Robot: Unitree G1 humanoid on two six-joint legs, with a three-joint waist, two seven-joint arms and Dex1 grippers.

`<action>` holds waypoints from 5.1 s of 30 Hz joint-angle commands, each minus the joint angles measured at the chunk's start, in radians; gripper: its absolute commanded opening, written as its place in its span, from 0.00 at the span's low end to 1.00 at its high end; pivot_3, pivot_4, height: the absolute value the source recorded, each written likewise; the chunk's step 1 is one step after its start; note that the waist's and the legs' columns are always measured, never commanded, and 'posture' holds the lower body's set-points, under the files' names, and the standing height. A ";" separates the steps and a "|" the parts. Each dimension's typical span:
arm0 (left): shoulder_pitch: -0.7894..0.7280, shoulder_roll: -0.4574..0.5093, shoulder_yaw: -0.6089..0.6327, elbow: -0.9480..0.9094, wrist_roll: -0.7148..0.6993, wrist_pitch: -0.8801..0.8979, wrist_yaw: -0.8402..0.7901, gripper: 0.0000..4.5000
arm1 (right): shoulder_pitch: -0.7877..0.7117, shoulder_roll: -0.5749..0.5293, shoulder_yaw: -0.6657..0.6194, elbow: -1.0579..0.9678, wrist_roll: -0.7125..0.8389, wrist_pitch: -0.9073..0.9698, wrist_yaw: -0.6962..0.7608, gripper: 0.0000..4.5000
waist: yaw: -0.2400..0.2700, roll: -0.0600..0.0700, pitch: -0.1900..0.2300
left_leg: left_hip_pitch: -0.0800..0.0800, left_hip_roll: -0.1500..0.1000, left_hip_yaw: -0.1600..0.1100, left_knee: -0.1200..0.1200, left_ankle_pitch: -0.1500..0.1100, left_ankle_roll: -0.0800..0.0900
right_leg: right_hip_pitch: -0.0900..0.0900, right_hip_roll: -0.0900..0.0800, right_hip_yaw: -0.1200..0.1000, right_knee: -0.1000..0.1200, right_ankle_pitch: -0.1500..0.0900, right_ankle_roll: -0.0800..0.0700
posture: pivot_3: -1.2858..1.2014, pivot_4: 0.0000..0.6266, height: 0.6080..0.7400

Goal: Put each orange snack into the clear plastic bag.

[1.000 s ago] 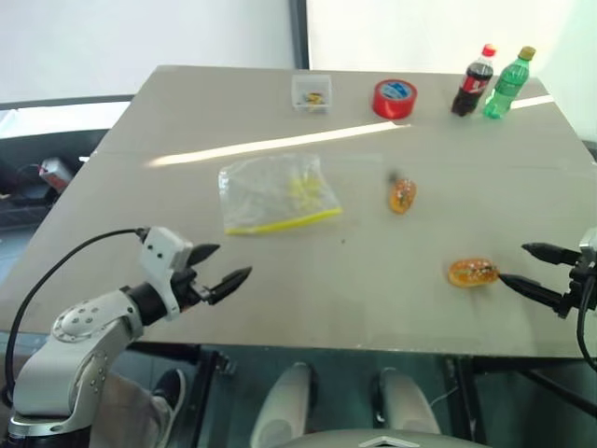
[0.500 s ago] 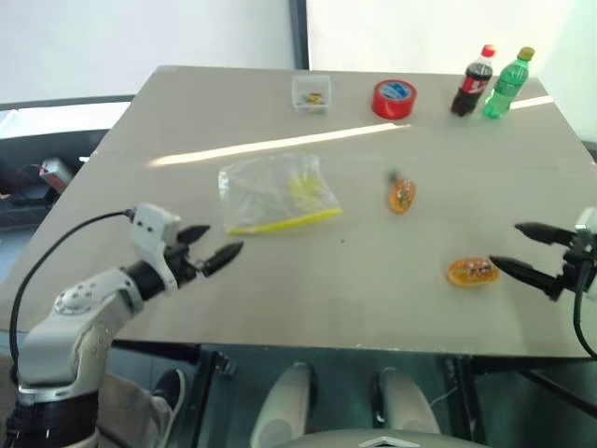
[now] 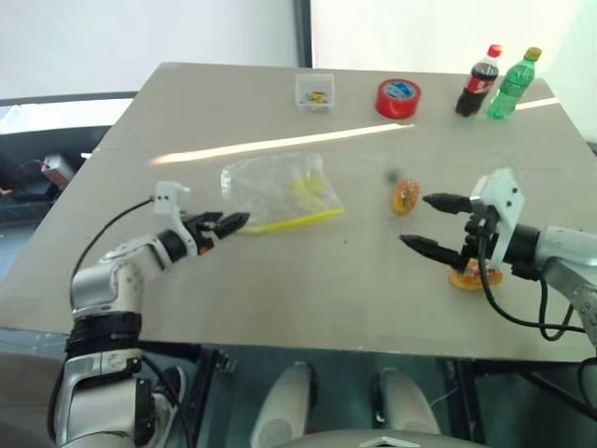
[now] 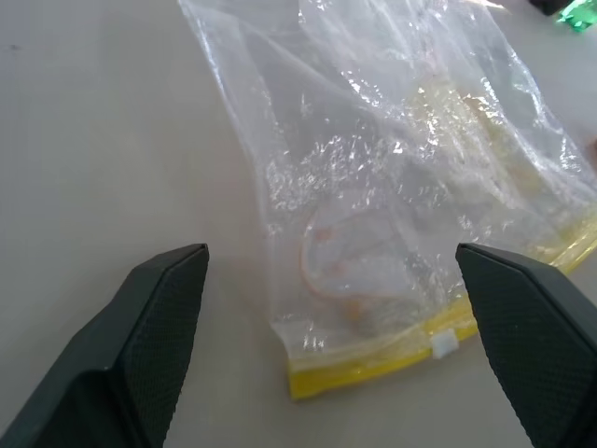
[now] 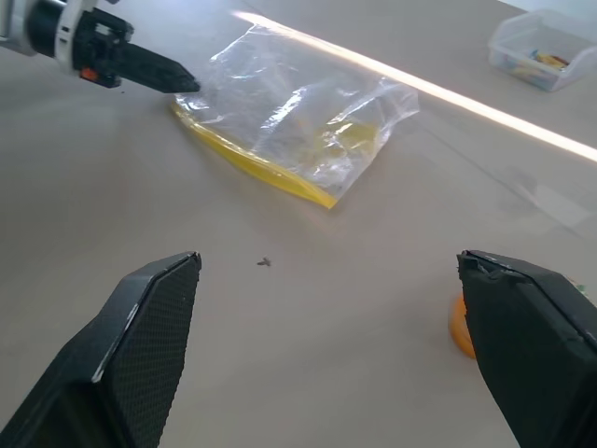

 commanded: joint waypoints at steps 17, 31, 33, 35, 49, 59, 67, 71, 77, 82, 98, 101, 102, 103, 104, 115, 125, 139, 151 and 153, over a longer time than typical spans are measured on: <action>-0.154 -0.166 0.082 0.122 -0.092 0.387 0.118 0.25 | -0.053 0.062 0.257 0.015 -0.337 -0.139 -0.118 1.00 | -0.005 0.000 -0.001 | 0.001 -0.003 -0.002 0.001 0.000 0.000 | 0.002 0.000 -0.001 0.002 0.000 0.001 | 0.52 0.24 1.00; -0.068 -0.401 0.334 -0.291 -0.311 0.795 0.414 0.00 | -0.273 0.208 0.506 0.455 -0.783 -0.550 -0.174 1.00 | -0.028 -0.001 -0.001 | 0.001 -0.004 -0.002 0.001 0.003 -0.005 | 0.001 0.000 0.000 0.003 0.001 0.001 | 0.52 0.24 1.00; -0.061 -0.426 0.354 -0.328 -0.325 0.829 0.434 0.00 | -0.293 0.229 0.523 0.513 -0.826 -0.600 -0.180 1.00 | -0.028 -0.001 -0.001 | 0.001 -0.004 -0.002 0.001 0.003 -0.005 | 0.001 0.000 0.000 0.003 0.001 0.001 | 0.52 0.24 1.00; -0.058 -0.438 0.366 -0.348 -0.334 0.848 0.444 0.00 | -0.304 0.241 0.530 0.553 -0.849 -0.633 -0.183 1.00 | -0.029 -0.001 -0.001 | 0.001 -0.004 -0.002 0.001 0.003 -0.006 | 0.000 0.000 0.000 0.003 0.001 0.001 | 0.52 0.24 1.00; 0.021 -0.336 0.256 -0.410 -0.302 0.757 0.373 0.00 | -0.311 0.302 0.433 0.541 -0.828 -0.648 -0.146 0.01 | -0.030 -0.001 -0.001 | 0.001 -0.004 -0.001 0.001 0.004 -0.006 | 0.000 0.000 0.001 0.003 0.001 0.001 | 0.52 0.24 1.00; 0.052 -0.211 0.041 -0.430 -0.097 0.330 0.278 0.70 | -0.398 0.352 0.392 0.546 -0.825 -0.515 -0.127 0.00 | -0.028 -0.001 -0.001 | 0.001 -0.004 -0.001 0.000 0.004 -0.006 | 0.000 0.000 0.002 0.002 0.001 0.001 | 0.52 0.24 1.00; 0.066 -0.038 -0.256 -0.533 0.334 -0.276 0.217 0.70 | -0.503 0.390 0.392 0.621 -0.851 -0.392 -0.143 0.00 | -0.029 -0.001 0.000 | 0.001 -0.004 0.001 -0.004 0.003 -0.006 | -0.003 0.000 0.004 0.002 0.002 0.000 | 0.52 0.24 1.00; 0.032 -0.024 -0.299 -0.610 0.405 -0.365 0.214 0.70 | -0.538 0.404 0.399 0.660 -0.860 -0.387 -0.149 0.00 | -0.025 -0.001 0.000 | 0.000 -0.004 0.001 -0.005 0.003 -0.006 | -0.004 -0.001 0.004 0.000 0.002 0.000 | 0.52 0.24 1.00; 0.082 0.107 -0.434 -0.658 0.622 -0.578 0.122 0.70 | -0.563 0.417 0.408 0.705 -0.869 -0.402 -0.139 0.00 | -0.033 0.000 0.000 | 0.001 -0.005 0.002 -0.007 0.003 -0.005 | -0.005 0.000 0.004 0.000 0.002 0.000 | 0.52 0.24 1.00; 0.133 0.125 -0.445 -0.646 0.686 -0.617 0.104 0.70 | -0.564 0.415 0.407 0.714 -0.874 -0.410 -0.132 0.00 | -0.033 0.000 0.000 | 0.000 -0.004 0.003 -0.009 0.001 -0.002 | -0.008 0.000 0.006 0.001 0.001 0.000 | 0.52 0.24 1.00; 0.161 0.132 -0.446 -0.485 0.809 -0.737 0.100 0.70 | -0.563 0.418 0.399 0.701 -0.875 -0.403 -0.132 0.00 | -0.034 0.000 0.000 | 0.000 -0.004 0.003 -0.009 0.001 -0.002 | -0.008 0.001 0.005 0.002 0.002 0.000 | 0.52 0.24 1.00; 0.151 0.120 -0.447 -0.457 0.817 -0.753 0.103 0.70 | -0.561 0.419 0.398 0.695 -0.873 -0.400 -0.131 0.00 | -0.034 0.000 0.000 | 0.000 -0.004 0.003 -0.009 0.001 -0.002 | -0.008 0.001 0.005 0.002 0.002 0.000 | 0.52 0.24 1.00; 0.142 0.120 -0.452 -0.442 0.833 -0.765 0.109 0.70 | -0.561 0.418 0.397 0.693 -0.872 -0.400 -0.131 0.00 | -0.034 0.000 0.000 | 0.000 -0.004 0.003 -0.009 0.001 -0.002 | -0.008 0.001 0.005 0.002 0.002 0.000 | 0.52 0.24 1.00; 0.133 0.117 -0.453 -0.427 0.844 -0.773 0.118 0.65 | -0.560 0.419 0.395 0.692 -0.871 -0.400 -0.132 0.00 | -0.034 0.000 0.000 | 0.000 -0.004 0.003 -0.009 0.001 -0.002 | -0.008 0.001 0.005 0.002 0.002 0.000 | 0.52 0.24 1.00; 0.125 0.112 -0.453 -0.416 0.850 -0.778 0.121 0.59 | -0.560 0.418 0.394 0.691 -0.870 -0.401 -0.132 0.00 | -0.034 0.000 0.000 | 0.000 -0.004 0.003 -0.008 0.001 -0.002 | -0.008 0.001 0.005 0.002 0.002 0.000 | 0.52 0.24 1.00; 0.069 0.043 -0.458 -0.341 0.887 -0.775 0.142 0.00 | -0.536 0.389 0.391 0.641 -0.864 -0.405 -0.101 0.17 | -0.034 0.000 0.000 | 0.000 -0.004 0.003 -0.008 0.001 -0.002 | -0.008 0.001 0.005 0.003 0.002 0.000 | 0.52 0.24 1.00; 0.084 -0.030 -0.411 -0.378 0.819 -0.651 0.129 0.00 | -0.348 0.329 0.290 0.251 -0.816 -0.185 -0.093 0.54 | -0.034 0.000 0.000 | -0.002 -0.004 0.003 -0.004 0.001 -0.001 | -0.008 0.001 0.005 0.004 0.002 0.000 | 0.52 0.24 1.00; 0.077 -0.055 -0.419 -0.453 0.788 -0.561 0.106 0.00 | -0.346 0.488 0.371 0.371 -0.809 -0.219 -0.213 0.01 | -0.049 0.000 0.000 | 0.000 -0.003 0.001 0.001 0.001 -0.002 | -0.008 0.003 0.005 0.012 0.002 0.000 | 0.52 0.24 1.00; 0.102 -0.072 -0.435 -0.514 0.766 -0.564 0.090 0.00 | -0.483 0.538 0.440 0.734 -0.868 -0.449 -0.266 0.01 | -0.054 0.000 0.000 | 0.001 -0.003 0.002 0.001 0.001 -0.002 | -0.008 0.003 0.006 0.012 0.002 0.000 | 0.52 0.24 1.00; 0.102 -0.075 -0.434 -0.516 0.772 -0.557 0.096 0.00 | -0.530 0.519 0.493 0.807 -0.935 -0.524 -0.279 0.01 | -0.055 0.000 0.000 | 0.001 -0.003 0.002 0.001 0.001 -0.002 | -0.008 0.003 0.006 0.013 0.002 0.000 | 0.52 0.24 1.00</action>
